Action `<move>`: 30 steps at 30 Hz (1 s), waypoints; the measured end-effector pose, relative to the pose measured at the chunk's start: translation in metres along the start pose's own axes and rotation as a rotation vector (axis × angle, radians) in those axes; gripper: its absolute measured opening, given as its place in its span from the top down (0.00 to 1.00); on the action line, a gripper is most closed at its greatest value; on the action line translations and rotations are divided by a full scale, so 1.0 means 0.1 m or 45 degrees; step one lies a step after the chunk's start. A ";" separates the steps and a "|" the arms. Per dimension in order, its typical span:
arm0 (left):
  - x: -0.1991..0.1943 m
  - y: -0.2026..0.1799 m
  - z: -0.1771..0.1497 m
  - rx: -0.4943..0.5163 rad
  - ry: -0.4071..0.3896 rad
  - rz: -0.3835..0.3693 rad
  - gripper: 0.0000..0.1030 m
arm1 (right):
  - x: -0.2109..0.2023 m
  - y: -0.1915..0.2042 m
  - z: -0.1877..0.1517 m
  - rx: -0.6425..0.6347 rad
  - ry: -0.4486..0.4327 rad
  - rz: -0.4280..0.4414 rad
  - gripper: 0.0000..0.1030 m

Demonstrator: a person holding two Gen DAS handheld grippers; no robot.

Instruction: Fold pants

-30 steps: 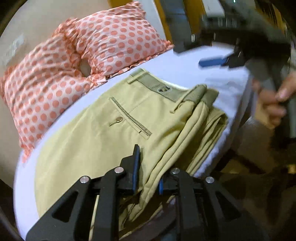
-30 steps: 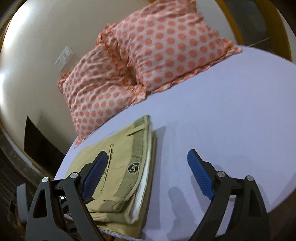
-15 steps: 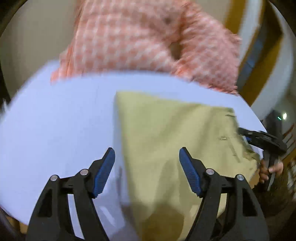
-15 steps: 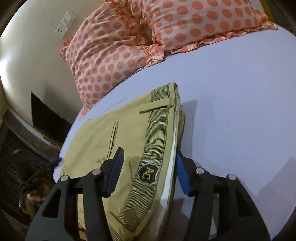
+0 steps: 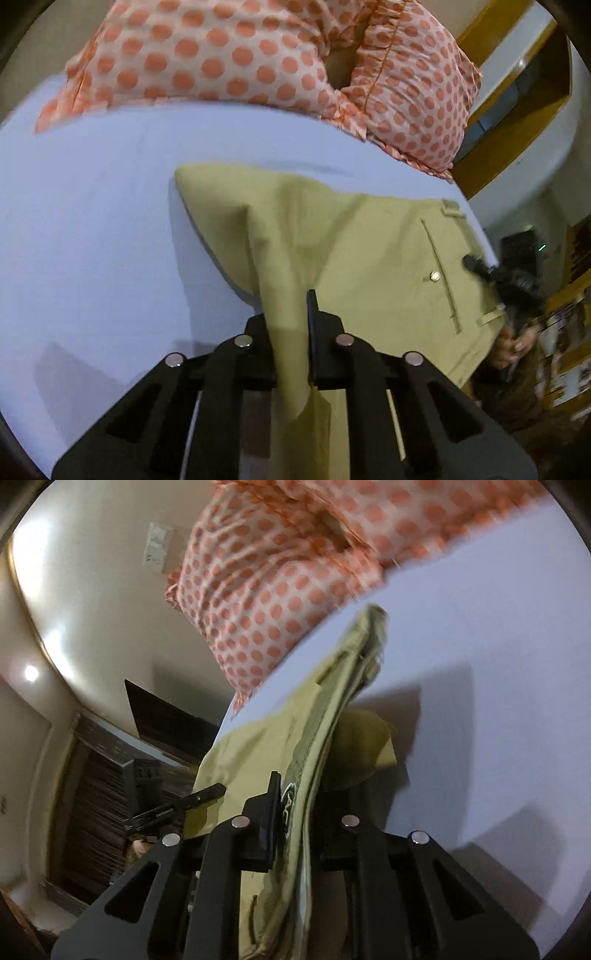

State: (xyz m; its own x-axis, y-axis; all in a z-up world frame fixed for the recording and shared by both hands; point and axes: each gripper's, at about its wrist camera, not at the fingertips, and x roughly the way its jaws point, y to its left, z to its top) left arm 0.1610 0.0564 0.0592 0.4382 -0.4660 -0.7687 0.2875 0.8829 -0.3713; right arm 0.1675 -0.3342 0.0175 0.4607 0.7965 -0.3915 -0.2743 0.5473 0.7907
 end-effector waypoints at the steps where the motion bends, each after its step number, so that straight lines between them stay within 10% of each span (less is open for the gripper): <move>1: 0.01 -0.06 0.11 0.038 -0.037 0.047 0.90 | 0.00 0.09 0.15 -0.036 -0.032 -0.021 0.86; 6: 0.26 -0.16 0.66 0.058 -0.171 0.199 0.88 | 0.04 0.13 0.72 -0.046 -0.191 -0.117 0.88; 9: 0.64 -0.15 0.79 0.109 -0.108 0.446 0.76 | 0.30 -0.04 0.87 -0.039 -0.149 -0.417 0.75; 11: 0.59 -0.14 0.74 0.108 -0.126 0.444 0.70 | 0.35 -0.16 0.86 -0.026 -0.090 -0.668 0.73; 13: 0.40 -0.16 0.65 0.124 -0.186 0.490 0.68 | 0.10 -0.12 0.78 -0.044 -0.200 -0.678 0.71; 17: -0.03 -0.22 0.44 0.082 -0.273 0.216 0.57 | -0.08 0.18 0.60 -0.121 -0.231 -0.477 0.36; 21: 0.19 -0.36 0.35 0.069 -0.143 0.016 0.49 | 0.28 0.36 0.42 -0.168 -0.045 -0.427 0.20; 27: 0.52 -0.36 0.33 0.024 -0.048 0.154 0.52 | 0.46 0.32 0.36 -0.140 -0.015 -0.673 0.17; 30: 0.25 -0.48 0.14 0.051 -0.082 0.203 0.32 | 0.31 0.56 0.18 -0.216 -0.087 -0.856 0.08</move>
State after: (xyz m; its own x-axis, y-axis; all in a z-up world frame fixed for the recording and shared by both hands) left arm 0.1703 0.0013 0.0651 0.5345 -0.3244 -0.7805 0.2431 0.9434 -0.2256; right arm 0.1817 -0.2833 0.0582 0.6273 0.2557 -0.7356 -0.0362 0.9531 0.3004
